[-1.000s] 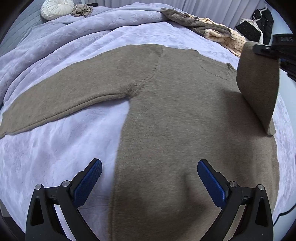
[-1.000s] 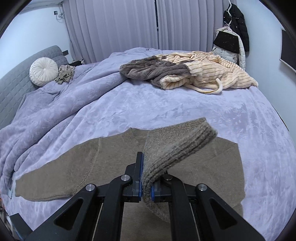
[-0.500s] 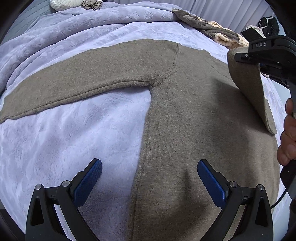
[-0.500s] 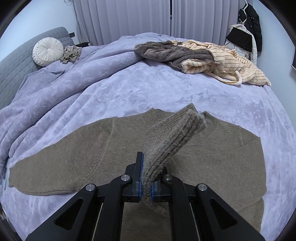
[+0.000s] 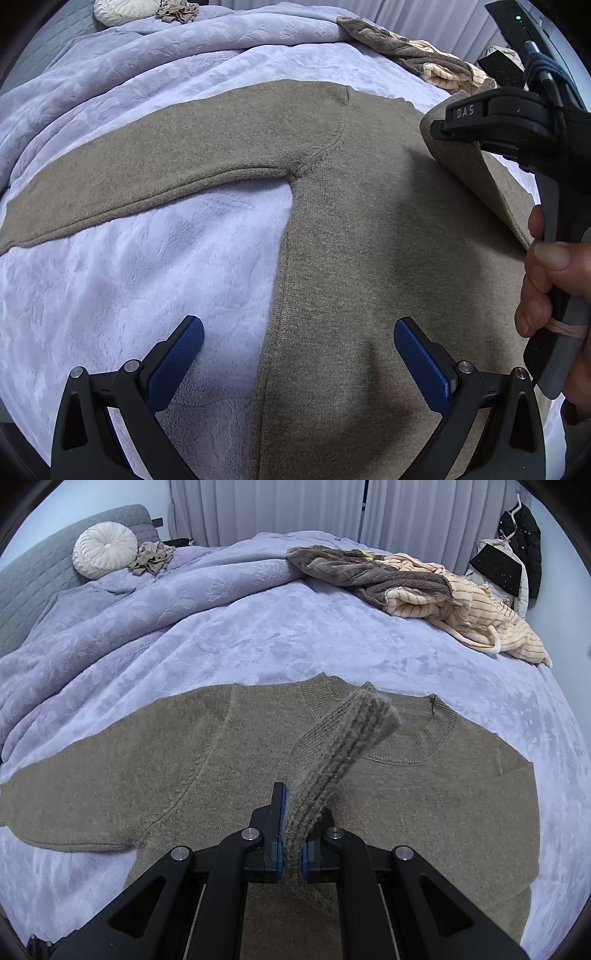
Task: Fold small clothes
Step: 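Carry the held sleeve with the right gripper across the sweater body, then lay the sleeve on the body and open the right gripper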
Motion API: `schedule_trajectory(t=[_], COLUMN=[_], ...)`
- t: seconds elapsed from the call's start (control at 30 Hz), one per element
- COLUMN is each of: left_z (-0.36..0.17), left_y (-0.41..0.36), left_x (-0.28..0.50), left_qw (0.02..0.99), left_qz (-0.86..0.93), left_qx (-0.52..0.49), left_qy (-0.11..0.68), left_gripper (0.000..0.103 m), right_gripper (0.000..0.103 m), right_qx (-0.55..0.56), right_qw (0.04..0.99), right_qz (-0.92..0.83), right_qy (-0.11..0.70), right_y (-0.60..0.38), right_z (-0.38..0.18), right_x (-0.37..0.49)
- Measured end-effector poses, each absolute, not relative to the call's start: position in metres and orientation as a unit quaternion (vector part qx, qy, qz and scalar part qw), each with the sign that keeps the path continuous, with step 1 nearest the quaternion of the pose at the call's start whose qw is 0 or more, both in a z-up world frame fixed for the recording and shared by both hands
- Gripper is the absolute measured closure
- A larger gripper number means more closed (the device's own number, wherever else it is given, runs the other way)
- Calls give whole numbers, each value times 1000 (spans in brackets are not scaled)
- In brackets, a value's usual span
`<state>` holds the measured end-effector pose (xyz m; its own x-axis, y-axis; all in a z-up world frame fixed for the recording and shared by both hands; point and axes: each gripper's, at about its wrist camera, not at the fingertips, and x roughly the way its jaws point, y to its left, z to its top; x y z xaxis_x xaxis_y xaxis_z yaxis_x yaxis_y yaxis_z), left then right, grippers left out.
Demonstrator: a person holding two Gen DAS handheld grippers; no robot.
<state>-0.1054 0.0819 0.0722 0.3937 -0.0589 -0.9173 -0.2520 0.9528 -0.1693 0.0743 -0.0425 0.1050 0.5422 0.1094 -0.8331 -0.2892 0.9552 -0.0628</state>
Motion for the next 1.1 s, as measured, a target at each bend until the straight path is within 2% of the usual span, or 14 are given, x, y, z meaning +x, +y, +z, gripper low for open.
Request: schedule_trajectory(t=[0.6, 0.83, 1.0, 1.1], left_z=[68, 65, 64, 64], left_y=[88, 90, 91, 92], left_x=[-104, -104, -105, -105], left_qw=[819, 819, 818, 819], left_qz=[60, 59, 59, 58], left_qx=[-149, -150, -151, -153], left_qy=[551, 551, 551, 550], left_gripper=[0, 0, 0, 0], right_gripper=[96, 96, 94, 86], right_qx=[-310, -475, -514, -522], right_qw=[842, 786, 771, 766], right_qz=[88, 63, 57, 59], right_qy=[434, 391, 372, 371], right_y=[11, 39, 46, 50], right_z=[65, 27, 20, 23], right_x=[55, 34, 28, 27])
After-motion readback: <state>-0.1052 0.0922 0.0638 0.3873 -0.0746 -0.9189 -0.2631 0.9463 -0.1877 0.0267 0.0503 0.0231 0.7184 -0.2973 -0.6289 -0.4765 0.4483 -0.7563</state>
